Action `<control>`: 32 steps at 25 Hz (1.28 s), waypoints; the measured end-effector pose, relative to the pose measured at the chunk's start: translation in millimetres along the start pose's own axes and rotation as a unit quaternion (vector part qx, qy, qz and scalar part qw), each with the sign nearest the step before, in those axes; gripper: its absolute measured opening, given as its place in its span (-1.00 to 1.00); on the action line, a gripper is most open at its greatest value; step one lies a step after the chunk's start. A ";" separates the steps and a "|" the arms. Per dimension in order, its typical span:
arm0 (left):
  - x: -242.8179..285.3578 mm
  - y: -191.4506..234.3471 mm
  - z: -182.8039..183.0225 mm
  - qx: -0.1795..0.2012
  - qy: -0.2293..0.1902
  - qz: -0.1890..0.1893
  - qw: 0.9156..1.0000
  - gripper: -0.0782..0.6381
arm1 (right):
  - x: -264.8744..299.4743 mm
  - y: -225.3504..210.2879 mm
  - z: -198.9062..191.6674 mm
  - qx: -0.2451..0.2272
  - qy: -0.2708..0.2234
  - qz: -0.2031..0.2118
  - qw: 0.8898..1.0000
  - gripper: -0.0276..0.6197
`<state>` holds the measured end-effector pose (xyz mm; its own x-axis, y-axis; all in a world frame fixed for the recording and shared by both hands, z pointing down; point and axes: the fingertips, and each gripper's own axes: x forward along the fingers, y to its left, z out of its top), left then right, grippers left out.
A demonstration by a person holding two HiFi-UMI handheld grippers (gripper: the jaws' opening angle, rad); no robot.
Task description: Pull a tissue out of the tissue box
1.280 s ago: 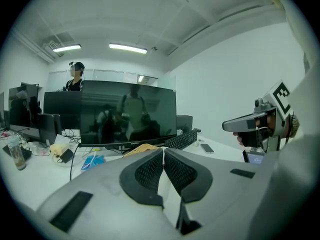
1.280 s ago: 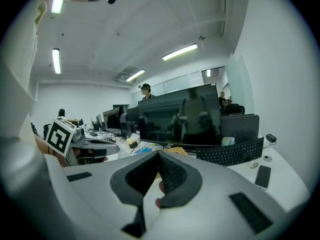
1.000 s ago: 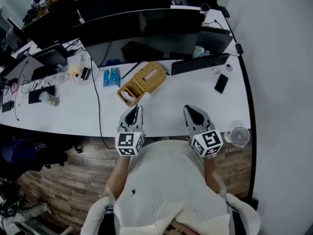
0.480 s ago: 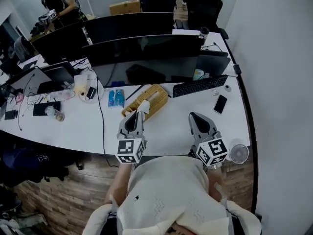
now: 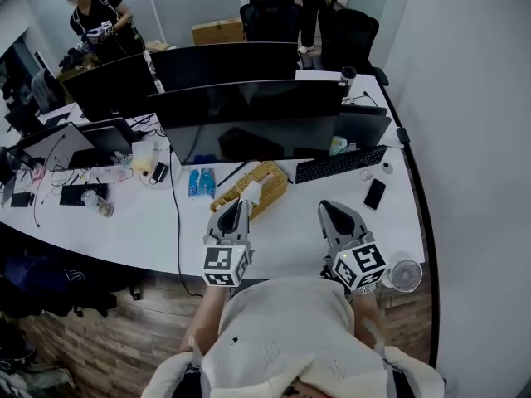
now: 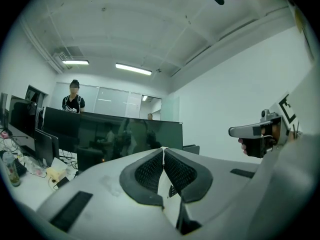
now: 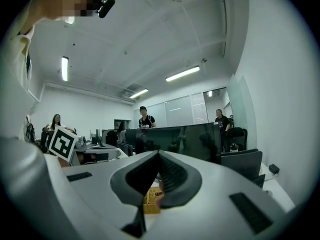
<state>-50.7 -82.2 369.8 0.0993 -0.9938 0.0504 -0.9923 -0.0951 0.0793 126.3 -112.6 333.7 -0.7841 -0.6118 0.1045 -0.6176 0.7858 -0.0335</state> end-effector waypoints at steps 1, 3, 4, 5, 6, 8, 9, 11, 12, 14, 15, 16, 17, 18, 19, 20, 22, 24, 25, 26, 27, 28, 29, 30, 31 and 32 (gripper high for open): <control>0.3 -0.6 -2.1 -0.001 0.002 -0.001 1.000 -0.74 | 0.3 0.3 -0.7 0.001 0.001 0.001 1.000 -0.91; 0.4 -0.5 -6.3 -0.002 0.007 0.000 1.000 -0.74 | 1.2 1.7 -1.8 0.005 0.002 0.003 1.000 -0.91; -0.1 -0.4 -8.2 -0.004 0.010 0.000 1.000 -0.74 | 1.7 2.8 -2.4 0.006 0.003 0.004 1.000 -0.91; -0.7 -0.4 -9.7 -0.005 0.011 0.000 1.000 -0.74 | 2.3 4.0 -3.1 0.006 0.004 0.006 1.000 -0.91; -1.3 -0.6 -10.8 -0.005 0.013 -0.001 1.000 -0.74 | 3.0 4.7 -3.9 0.007 0.005 0.007 1.000 -0.91; -1.9 -1.5 -13.6 -0.005 0.015 -0.003 1.000 -0.74 | 4.3 5.0 -6.2 0.007 0.008 0.008 1.000 -0.91; -2.1 -1.7 -15.2 -0.006 0.017 -0.004 1.000 -0.74 | 5.0 5.1 -7.3 0.007 0.010 0.008 1.000 -0.91; -3.0 -1.6 -18.0 -0.009 0.020 -0.004 1.000 -0.74 | 6.2 6.3 -9.1 0.007 0.013 0.010 1.000 -0.91; -3.4 -1.5 -19.3 -0.010 0.022 -0.004 1.000 -0.74 | 7.0 7.2 -9.9 0.007 0.015 0.012 1.000 -0.91; -4.0 -1.3 -21.2 -0.008 0.025 -0.005 1.000 -0.74 | 8.9 9.1 -11.5 0.007 0.017 0.014 1.000 -0.91; -4.5 -1.3 -22.0 -0.006 0.026 -0.006 1.000 -0.74 | 9.7 10.2 -12.4 0.008 0.018 0.015 1.000 -0.91; -5.0 -1.3 -22.9 -0.006 0.027 -0.008 1.000 -0.74 | 10.4 11.4 -13.3 0.008 0.019 0.017 1.000 -0.91; -5.4 -1.3 -23.9 -0.005 0.028 -0.009 1.000 -0.74 | 11.2 12.7 -14.1 0.009 0.020 0.019 1.000 -0.91; -5.7 -1.1 -24.7 -0.005 0.030 -0.009 1.000 -0.74 | 12.0 13.9 -14.6 0.010 0.020 0.021 1.000 -0.91; -6.0 -0.7 -25.3 -0.004 0.030 -0.010 0.999 -0.74 | 13.0 15.0 -15.1 0.011 0.020 0.022 1.000 -0.91; -6.4 -0.3 -25.9 -0.003 0.031 -0.010 0.999 -0.74 | 13.9 16.1 -16.0 0.011 0.021 0.022 0.999 -0.91; -7.9 0.9 -27.4 -0.003 0.032 -0.012 0.999 -0.74 | 15.8 18.5 -18.5 0.012 0.023 0.024 0.999 -0.91; -9.5 2.8 -28.5 -0.003 0.033 -0.012 0.999 -0.74 | 18.2 20.9 -20.4 0.011 0.026 0.027 0.999 -0.91; -10.3 4.0 -28.6 -0.003 0.033 -0.012 0.999 -0.74 | 19.4 21.8 -20.9 0.012 0.026 0.028 0.999 -0.91; -11.0 5.1 -28.7 -0.004 0.034 -0.012 0.999 -0.74 | 20.5 22.6 -21.1 0.012 0.027 0.029 0.999 -0.91; -11.8 6.3 -29.0 -0.004 0.035 -0.011 0.999 -0.74 | 21.3 23.7 -21.3 0.013 0.028 0.030 0.999 -0.91; -12.6 7.5 -29.5 -0.005 0.036 -0.010 0.999 -0.74 | 22.0 25.0 -21.8 0.013 0.029 0.032 0.999 -0.91; -13.3 8.7 -30.5 -0.006 0.037 -0.008 0.999 -0.74 | 22.6 26.7 -22.9 0.013 0.030 0.034 0.999 -0.91; -14.1 9.9 -31.9 -0.006 0.038 -0.007 0.999 -0.74 | 23.4 28.5 -24.6 0.013 0.032 0.036 0.999 -0.91; -14.6 11.0 -33.8 -0.007 0.040 -0.006 0.999 -0.74 | 24.5 30.0 -27.1 0.013 0.034 0.038 0.999 -0.91; -15.0 11.9 -36.2 -0.007 0.041 -0.005 0.999 -0.74 | 25.8 31.3 -30.1 0.014 0.038 0.039 0.998 -0.91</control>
<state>-61.4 -66.4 406.1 0.1158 -0.9845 0.1316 -0.9902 -0.1039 0.0937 88.6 -101.1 365.3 -0.8237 -0.5390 0.1762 -0.5568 0.8275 -0.0718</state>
